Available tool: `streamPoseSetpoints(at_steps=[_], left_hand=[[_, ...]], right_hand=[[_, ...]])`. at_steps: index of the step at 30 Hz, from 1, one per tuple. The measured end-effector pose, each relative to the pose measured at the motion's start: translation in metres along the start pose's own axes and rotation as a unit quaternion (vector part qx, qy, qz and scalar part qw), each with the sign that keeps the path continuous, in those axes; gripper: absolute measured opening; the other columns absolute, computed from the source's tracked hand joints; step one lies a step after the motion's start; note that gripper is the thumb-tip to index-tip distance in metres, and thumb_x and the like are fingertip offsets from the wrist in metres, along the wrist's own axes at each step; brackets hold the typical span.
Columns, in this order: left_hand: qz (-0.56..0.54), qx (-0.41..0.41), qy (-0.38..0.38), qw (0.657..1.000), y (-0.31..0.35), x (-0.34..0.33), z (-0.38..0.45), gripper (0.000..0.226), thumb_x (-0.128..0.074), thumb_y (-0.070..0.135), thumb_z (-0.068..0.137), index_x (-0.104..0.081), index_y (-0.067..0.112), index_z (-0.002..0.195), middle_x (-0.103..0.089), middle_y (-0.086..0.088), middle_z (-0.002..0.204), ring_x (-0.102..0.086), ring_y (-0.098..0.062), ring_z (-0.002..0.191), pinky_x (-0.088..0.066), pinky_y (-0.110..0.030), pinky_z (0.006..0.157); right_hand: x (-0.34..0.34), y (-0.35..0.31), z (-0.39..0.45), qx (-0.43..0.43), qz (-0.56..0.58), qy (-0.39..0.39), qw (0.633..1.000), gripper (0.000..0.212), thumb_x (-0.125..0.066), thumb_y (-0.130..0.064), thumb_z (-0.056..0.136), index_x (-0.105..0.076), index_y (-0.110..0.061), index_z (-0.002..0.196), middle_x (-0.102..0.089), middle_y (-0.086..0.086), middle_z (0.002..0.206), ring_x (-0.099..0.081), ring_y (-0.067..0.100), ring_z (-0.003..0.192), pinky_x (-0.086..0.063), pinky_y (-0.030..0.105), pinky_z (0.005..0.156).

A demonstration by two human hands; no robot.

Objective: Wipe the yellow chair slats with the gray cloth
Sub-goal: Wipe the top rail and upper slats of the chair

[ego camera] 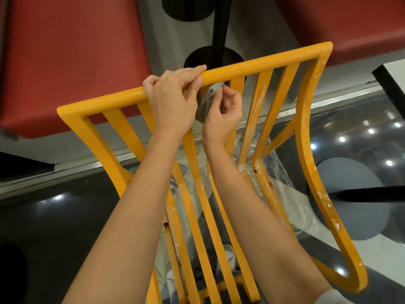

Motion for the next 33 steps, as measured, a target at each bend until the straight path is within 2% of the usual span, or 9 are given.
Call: streamPoseSetpoints(at_steps=[3, 7, 10, 17, 20, 22, 24, 28, 33], left_hand=[[0.0, -0.002, 0.002, 1.0, 0.0, -0.001, 0.0, 0.028, -0.049, 0.037, 0.1, -0.066, 0.041, 0.12, -0.067, 0.023, 0.117, -0.054, 0.001, 0.104, -0.015, -0.023, 0.083], [-0.008, 0.0, 0.005, 1.0, 0.0, 0.0, 0.0, 0.028, -0.049, 0.036, 0.1, -0.066, 0.041, 0.12, -0.067, 0.022, 0.117, -0.054, 0.0, 0.104, -0.016, -0.023, 0.083], [-0.006, -0.003, 0.003, 1.0, 0.001, -0.001, -0.001, 0.027, -0.049, 0.035, 0.1, -0.067, 0.04, 0.121, -0.068, 0.021, 0.116, -0.054, -0.001, 0.104, -0.015, -0.023, 0.083], [0.009, 0.002, -0.002, 1.0, 0.0, -0.001, 0.0, 0.028, -0.048, 0.036, 0.1, -0.066, 0.042, 0.121, -0.066, 0.022, 0.118, -0.054, 0.001, 0.105, -0.014, -0.023, 0.083], [0.004, 0.001, 0.001, 1.0, -0.001, -0.001, 0.0, 0.028, -0.048, 0.037, 0.099, -0.066, 0.041, 0.121, -0.067, 0.022, 0.118, -0.054, 0.0, 0.106, -0.015, -0.022, 0.083], [0.005, -0.001, 0.001, 1.0, -0.001, -0.001, -0.001, 0.028, -0.048, 0.037, 0.1, -0.066, 0.042, 0.121, -0.067, 0.023, 0.117, -0.054, 0.001, 0.105, -0.015, -0.023, 0.082], [0.009, 0.0, 0.002, 1.0, 0.0, -0.001, -0.001, 0.029, -0.047, 0.037, 0.1, -0.066, 0.043, 0.121, -0.066, 0.024, 0.116, -0.054, 0.001, 0.105, -0.014, -0.023, 0.082], [0.017, 0.001, 0.0, 1.0, 0.001, -0.001, -0.001, 0.029, -0.046, 0.037, 0.1, -0.066, 0.043, 0.12, -0.066, 0.024, 0.117, -0.054, 0.0, 0.106, -0.014, -0.023, 0.082], [0.016, 0.004, -0.004, 1.0, 0.001, 0.0, -0.001, 0.029, -0.046, 0.037, 0.1, -0.066, 0.043, 0.121, -0.066, 0.024, 0.118, -0.054, 0.0, 0.106, -0.014, -0.023, 0.081]], right_hand=[[0.0, 0.011, -0.003, -0.001, -0.022, -0.053, 0.998, 0.016, -0.06, -0.01, 0.098, -0.062, 0.0, 0.111, -0.071, 0.016, 0.106, -0.069, 0.03, 0.105, -0.058, 0.033, 0.087], [0.03, 0.073, -0.022, -0.059, -0.163, -0.118, 0.978, 0.025, -0.05, -0.021, 0.103, -0.064, 0.0, 0.103, -0.063, -0.001, 0.089, -0.06, 0.013, 0.086, -0.046, 0.029, 0.073], [0.044, 0.09, -0.033, -0.091, -0.209, -0.137, 0.964, 0.017, -0.05, -0.015, 0.104, -0.059, -0.004, 0.095, -0.054, -0.01, 0.078, -0.051, -0.002, 0.072, -0.039, 0.026, 0.069], [-0.014, 0.009, 0.003, 0.022, -0.118, -0.155, 0.981, 0.016, -0.05, -0.013, 0.104, -0.06, -0.005, 0.113, -0.067, 0.01, 0.101, -0.064, 0.018, 0.094, -0.053, 0.023, 0.079], [0.008, 0.045, -0.01, 0.024, -0.174, -0.199, 0.964, 0.014, -0.05, -0.015, 0.104, -0.059, -0.005, 0.108, -0.063, -0.003, 0.091, -0.06, 0.006, 0.084, -0.048, 0.022, 0.072], [0.03, 0.081, -0.022, -0.012, -0.231, -0.22, 0.948, 0.01, -0.051, -0.015, 0.103, -0.055, -0.021, 0.096, -0.051, -0.015, 0.078, -0.052, -0.003, 0.071, -0.04, 0.017, 0.065], [0.043, 0.095, -0.027, -0.023, -0.278, -0.229, 0.932, 0.027, -0.054, -0.014, 0.101, -0.046, -0.037, 0.089, -0.046, -0.017, 0.072, -0.05, -0.005, 0.068, -0.036, 0.012, 0.063], [0.031, 0.069, -0.014, 0.003, -0.273, -0.221, 0.936, 0.006, -0.059, -0.02, 0.099, -0.053, -0.02, 0.098, -0.051, -0.017, 0.077, -0.052, -0.003, 0.07, -0.037, 0.011, 0.064], [0.016, 0.044, -0.016, 0.055, -0.21, -0.18, 0.96, 0.014, -0.057, -0.01, 0.1, -0.055, -0.001, 0.112, -0.057, -0.009, 0.091, -0.056, -0.007, 0.082, -0.041, 0.008, 0.072]])
Point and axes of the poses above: each hand's wrist, its own z-axis towards the middle knuckle, its own x-axis out of the back of the hand, y = z × x, the point moved 10 cm from there along z, towards the middle knuckle
